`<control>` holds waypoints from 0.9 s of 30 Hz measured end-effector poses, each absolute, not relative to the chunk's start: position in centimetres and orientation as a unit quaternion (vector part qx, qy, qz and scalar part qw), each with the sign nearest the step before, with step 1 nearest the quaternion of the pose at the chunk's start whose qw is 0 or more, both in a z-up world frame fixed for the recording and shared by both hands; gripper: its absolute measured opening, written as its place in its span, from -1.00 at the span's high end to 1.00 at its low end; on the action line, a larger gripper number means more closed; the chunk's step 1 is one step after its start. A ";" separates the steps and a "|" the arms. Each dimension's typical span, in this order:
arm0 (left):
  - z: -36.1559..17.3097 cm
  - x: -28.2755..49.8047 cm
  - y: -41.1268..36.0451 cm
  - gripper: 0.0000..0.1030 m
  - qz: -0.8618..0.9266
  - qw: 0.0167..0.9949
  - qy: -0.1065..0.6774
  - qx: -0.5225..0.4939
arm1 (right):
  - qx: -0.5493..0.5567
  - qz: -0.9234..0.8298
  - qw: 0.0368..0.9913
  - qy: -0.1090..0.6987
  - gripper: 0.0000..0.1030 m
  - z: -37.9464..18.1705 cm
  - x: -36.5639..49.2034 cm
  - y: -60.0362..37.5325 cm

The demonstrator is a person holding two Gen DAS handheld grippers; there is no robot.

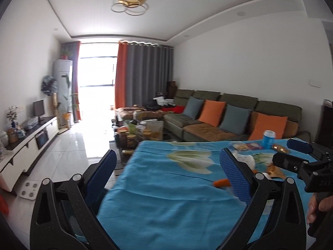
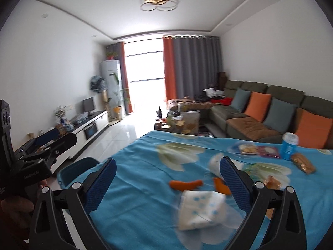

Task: Collect trash
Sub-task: 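Move both open grippers back over the paper cup and gold wrapper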

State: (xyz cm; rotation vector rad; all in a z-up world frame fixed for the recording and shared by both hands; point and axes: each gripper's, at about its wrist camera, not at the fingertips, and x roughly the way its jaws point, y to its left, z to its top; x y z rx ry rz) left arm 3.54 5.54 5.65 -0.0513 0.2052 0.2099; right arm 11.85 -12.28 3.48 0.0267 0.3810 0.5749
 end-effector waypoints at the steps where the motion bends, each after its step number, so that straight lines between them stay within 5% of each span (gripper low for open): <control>1: 5.5 3.7 4.8 -0.89 0.095 0.990 0.104 -0.023 | 0.017 0.269 0.945 0.185 -0.87 3.3 11.8 -13.0; 27: -0.7 11.7 -0.8 -0.89 -0.061 0.974 0.218 -0.025 | 0.040 0.109 0.953 0.280 -0.87 -2.5 14.6 -21.7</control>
